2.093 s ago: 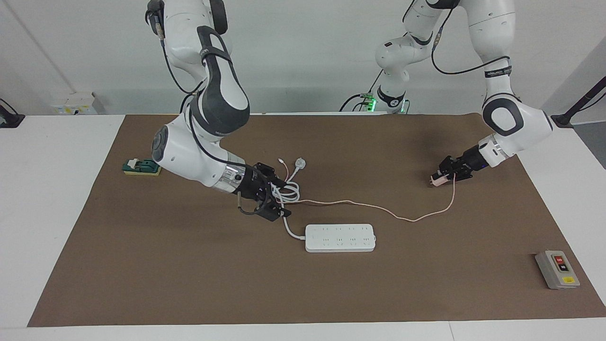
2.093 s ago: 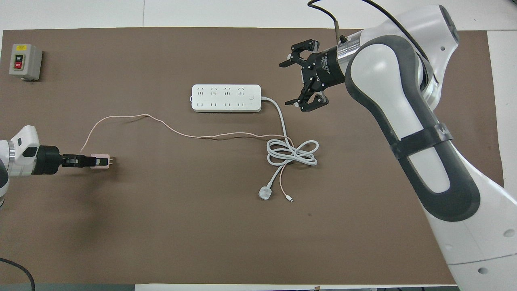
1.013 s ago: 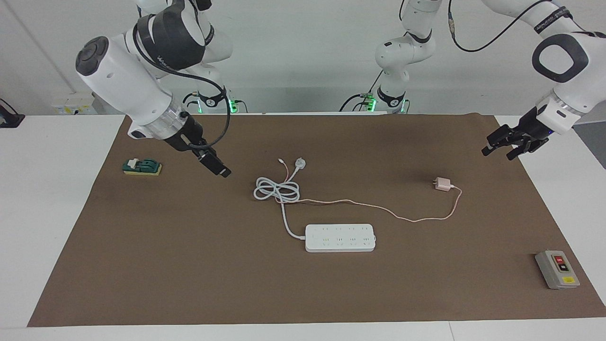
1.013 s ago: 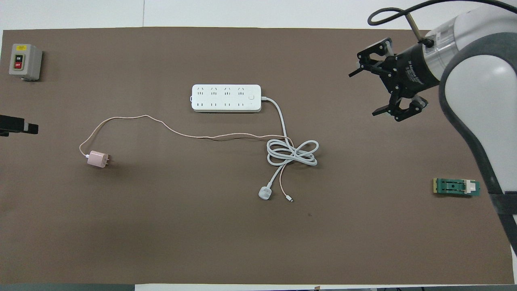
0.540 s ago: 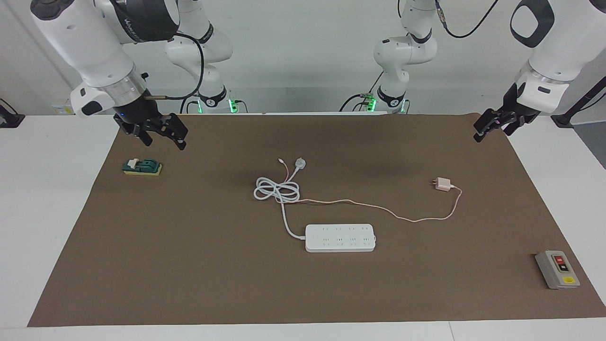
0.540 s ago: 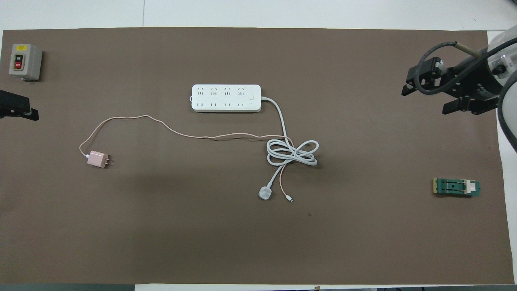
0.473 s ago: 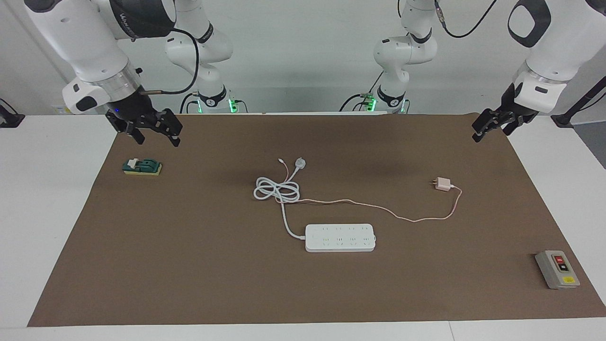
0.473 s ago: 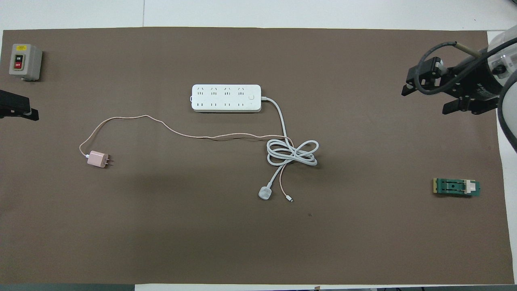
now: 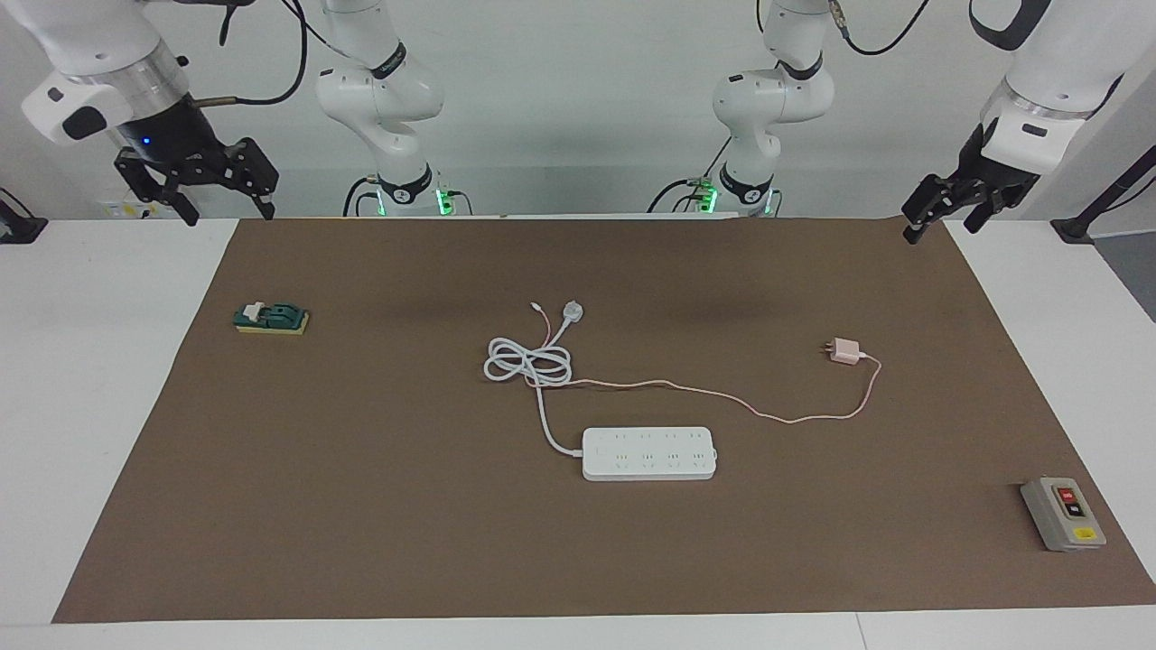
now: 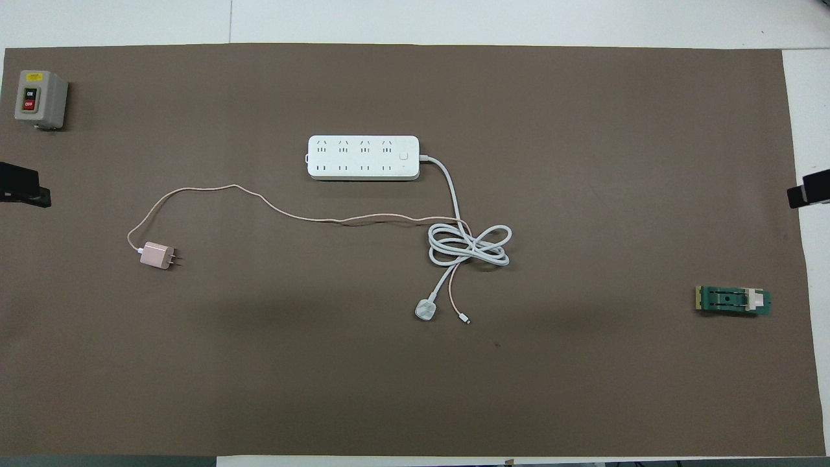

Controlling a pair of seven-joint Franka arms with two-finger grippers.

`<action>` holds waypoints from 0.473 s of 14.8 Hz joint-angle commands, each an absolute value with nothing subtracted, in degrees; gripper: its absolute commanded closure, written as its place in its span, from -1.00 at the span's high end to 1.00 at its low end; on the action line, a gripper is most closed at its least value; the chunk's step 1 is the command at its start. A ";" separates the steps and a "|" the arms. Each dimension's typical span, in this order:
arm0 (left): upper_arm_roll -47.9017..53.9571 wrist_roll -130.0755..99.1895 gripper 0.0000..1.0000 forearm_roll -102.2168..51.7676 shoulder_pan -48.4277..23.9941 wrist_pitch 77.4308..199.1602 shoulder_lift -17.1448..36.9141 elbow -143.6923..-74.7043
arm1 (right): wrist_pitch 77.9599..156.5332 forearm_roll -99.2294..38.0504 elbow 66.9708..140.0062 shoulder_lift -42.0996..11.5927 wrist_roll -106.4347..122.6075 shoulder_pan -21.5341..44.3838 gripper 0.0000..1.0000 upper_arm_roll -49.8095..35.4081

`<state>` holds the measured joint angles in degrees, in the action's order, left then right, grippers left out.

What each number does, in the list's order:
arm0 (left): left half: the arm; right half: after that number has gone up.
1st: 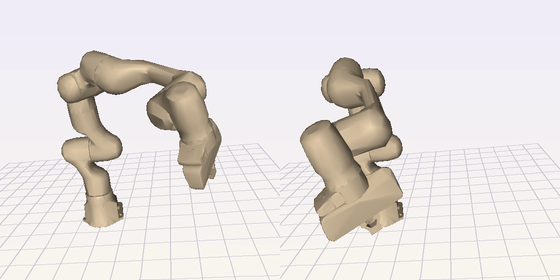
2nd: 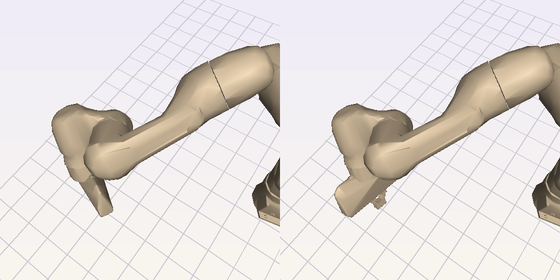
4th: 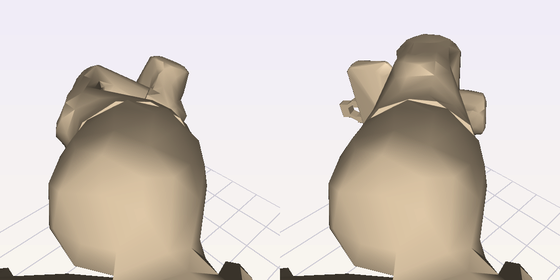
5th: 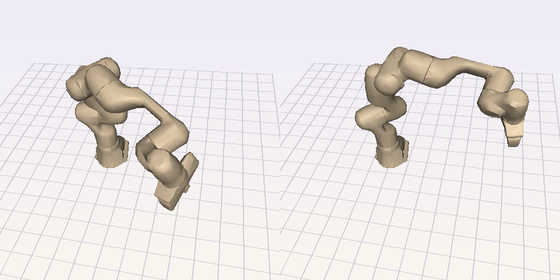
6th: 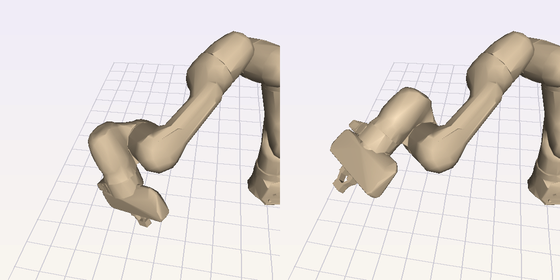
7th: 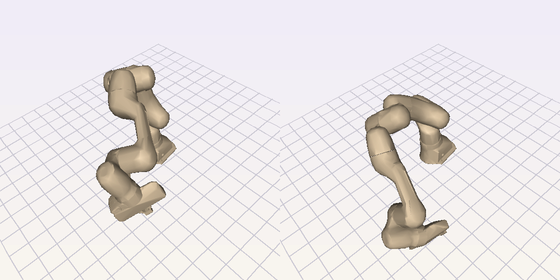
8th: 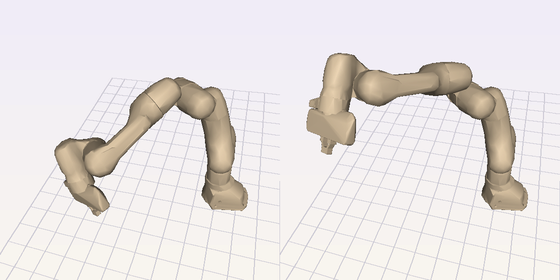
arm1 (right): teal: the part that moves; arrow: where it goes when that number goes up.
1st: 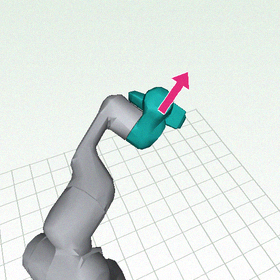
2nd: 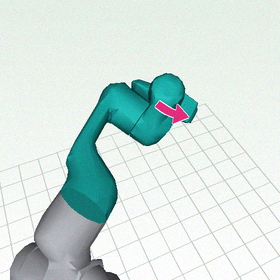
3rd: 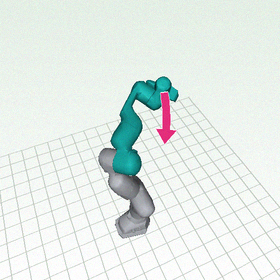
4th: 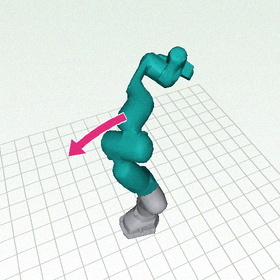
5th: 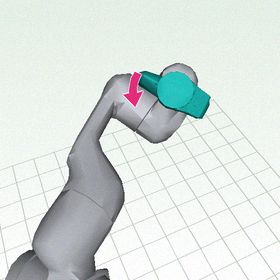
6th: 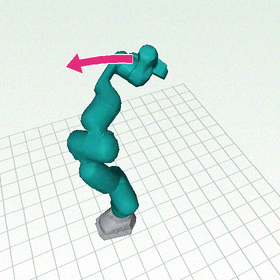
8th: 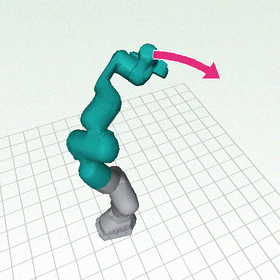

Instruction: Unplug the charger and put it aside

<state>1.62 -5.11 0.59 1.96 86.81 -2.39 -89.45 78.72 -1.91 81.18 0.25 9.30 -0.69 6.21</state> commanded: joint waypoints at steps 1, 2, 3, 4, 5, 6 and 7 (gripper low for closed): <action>2.19 -2.91 1.00 1.58 1.06 85.78 -3.17 -90.79 | 76.21 0.60 83.32 3.86 10.20 -2.11 1.00 4.57; 2.28 -2.90 1.00 1.58 0.18 86.22 -3.08 -90.79 | 75.85 0.96 83.84 4.30 10.02 -2.20 1.00 4.57; 2.20 -2.81 1.00 1.50 -0.09 86.57 -2.99 -90.70 | 76.28 1.40 84.89 4.57 9.93 -2.55 1.00 4.31; 2.20 -2.73 1.00 1.49 -0.17 87.09 -2.99 -90.70 | 77.51 2.89 86.21 5.09 9.67 -2.72 1.00 3.52; 2.11 -2.20 1.00 1.49 -0.09 87.45 -3.08 -90.79 | 80.04 4.03 88.48 6.14 9.32 -2.90 1.00 2.21; 2.11 -1.07 1.00 1.49 -0.09 87.54 -2.99 -90.79 | 82.85 4.13 90.42 6.76 9.06 -2.99 1.00 1.68; 2.20 -0.36 1.00 1.41 0.00 87.63 -2.99 -90.79 | 84.53 4.13 91.05 6.59 8.27 -3.42 1.00 1.58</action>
<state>2.73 -2.51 0.59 0.47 86.63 -2.36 -89.74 80.08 2.81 85.95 4.37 9.14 -1.58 3.58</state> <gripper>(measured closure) 0.000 0.000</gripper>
